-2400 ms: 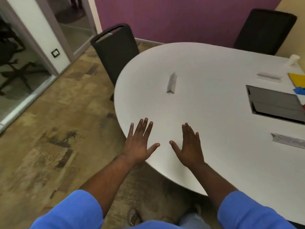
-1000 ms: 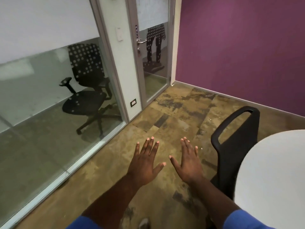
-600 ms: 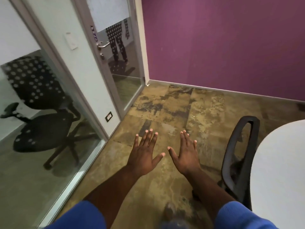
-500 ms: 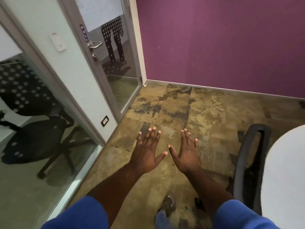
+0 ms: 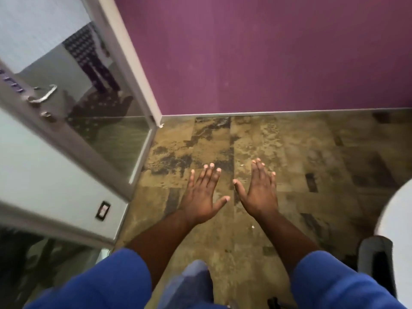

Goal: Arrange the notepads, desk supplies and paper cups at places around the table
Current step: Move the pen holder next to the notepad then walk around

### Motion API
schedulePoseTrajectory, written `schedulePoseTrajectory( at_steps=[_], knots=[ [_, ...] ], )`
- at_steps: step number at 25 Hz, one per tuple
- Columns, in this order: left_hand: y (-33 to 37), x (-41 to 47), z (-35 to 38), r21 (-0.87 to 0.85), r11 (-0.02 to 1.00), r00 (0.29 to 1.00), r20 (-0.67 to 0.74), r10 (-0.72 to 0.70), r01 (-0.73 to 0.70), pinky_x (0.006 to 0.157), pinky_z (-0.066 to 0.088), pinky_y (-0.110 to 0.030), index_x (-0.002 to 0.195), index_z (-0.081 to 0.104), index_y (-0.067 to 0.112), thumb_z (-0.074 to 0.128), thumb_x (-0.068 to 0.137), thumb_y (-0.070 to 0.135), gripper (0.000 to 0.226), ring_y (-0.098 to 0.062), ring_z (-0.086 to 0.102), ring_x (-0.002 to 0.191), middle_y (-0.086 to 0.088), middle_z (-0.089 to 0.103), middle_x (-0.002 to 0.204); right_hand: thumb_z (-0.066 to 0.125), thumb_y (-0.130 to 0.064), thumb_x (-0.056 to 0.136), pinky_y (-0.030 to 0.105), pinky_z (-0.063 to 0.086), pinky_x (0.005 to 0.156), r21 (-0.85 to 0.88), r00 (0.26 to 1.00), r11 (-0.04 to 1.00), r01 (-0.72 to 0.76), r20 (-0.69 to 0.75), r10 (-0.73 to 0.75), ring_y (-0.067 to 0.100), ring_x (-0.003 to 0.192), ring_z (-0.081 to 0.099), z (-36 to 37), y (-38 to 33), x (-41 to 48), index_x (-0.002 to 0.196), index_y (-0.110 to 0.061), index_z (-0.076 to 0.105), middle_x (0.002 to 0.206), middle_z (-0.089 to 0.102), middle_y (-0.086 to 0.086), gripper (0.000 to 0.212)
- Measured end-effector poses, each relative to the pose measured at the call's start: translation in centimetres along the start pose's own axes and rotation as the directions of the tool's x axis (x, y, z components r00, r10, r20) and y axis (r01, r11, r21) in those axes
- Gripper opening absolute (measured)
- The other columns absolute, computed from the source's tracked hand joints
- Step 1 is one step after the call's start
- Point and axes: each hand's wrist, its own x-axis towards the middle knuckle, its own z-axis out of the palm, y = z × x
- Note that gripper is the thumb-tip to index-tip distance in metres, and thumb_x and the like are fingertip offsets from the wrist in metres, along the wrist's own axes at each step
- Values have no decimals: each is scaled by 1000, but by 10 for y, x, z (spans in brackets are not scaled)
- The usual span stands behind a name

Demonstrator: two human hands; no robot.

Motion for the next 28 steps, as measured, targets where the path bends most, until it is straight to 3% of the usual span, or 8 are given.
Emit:
schedulePoseTrajectory(
  at_steps=[6, 12, 21, 28],
  knots=[
    [-8, 222, 30, -36, 961, 961, 44, 274, -273, 127, -7, -53, 164, -4, 24, 19, 96, 78, 90, -16, -14, 158, -2, -9, 172, 30, -73, 94, 48, 5, 126, -54, 972, 973, -223, -92, 217, 19, 155, 10, 28, 77, 146, 159, -18, 15, 168, 15, 3, 87],
    [29, 416, 31, -21, 829, 825, 90, 558, -559, 127, -5, -54, 164, -2, 22, 15, 95, 79, 91, -20, -8, 159, -6, -4, 173, 28, -75, 94, 47, 4, 126, -49, 868, 886, -461, -232, 439, 19, 155, 13, 7, 146, 247, 158, -18, 16, 168, 15, 2, 87],
    [234, 654, 92, -91, 601, 593, 98, 799, -794, 127, -2, -55, 164, 2, 21, 19, 96, 78, 91, -20, -6, 159, -6, -2, 173, 29, -73, 96, 47, 4, 126, -6, 662, 717, -698, -388, 641, 19, 155, 10, -62, 362, 357, 159, -18, 15, 168, 15, 4, 85],
    [428, 808, 97, -124, 452, 445, 80, 892, -883, 127, 0, -56, 164, 3, 21, 18, 95, 80, 92, -21, -6, 159, -6, -2, 172, 24, -75, 96, 49, 7, 126, -22, 536, 599, -800, -474, 699, 20, 156, 11, -178, 541, 418, 159, -17, 18, 168, 16, 4, 86]
  ],
)
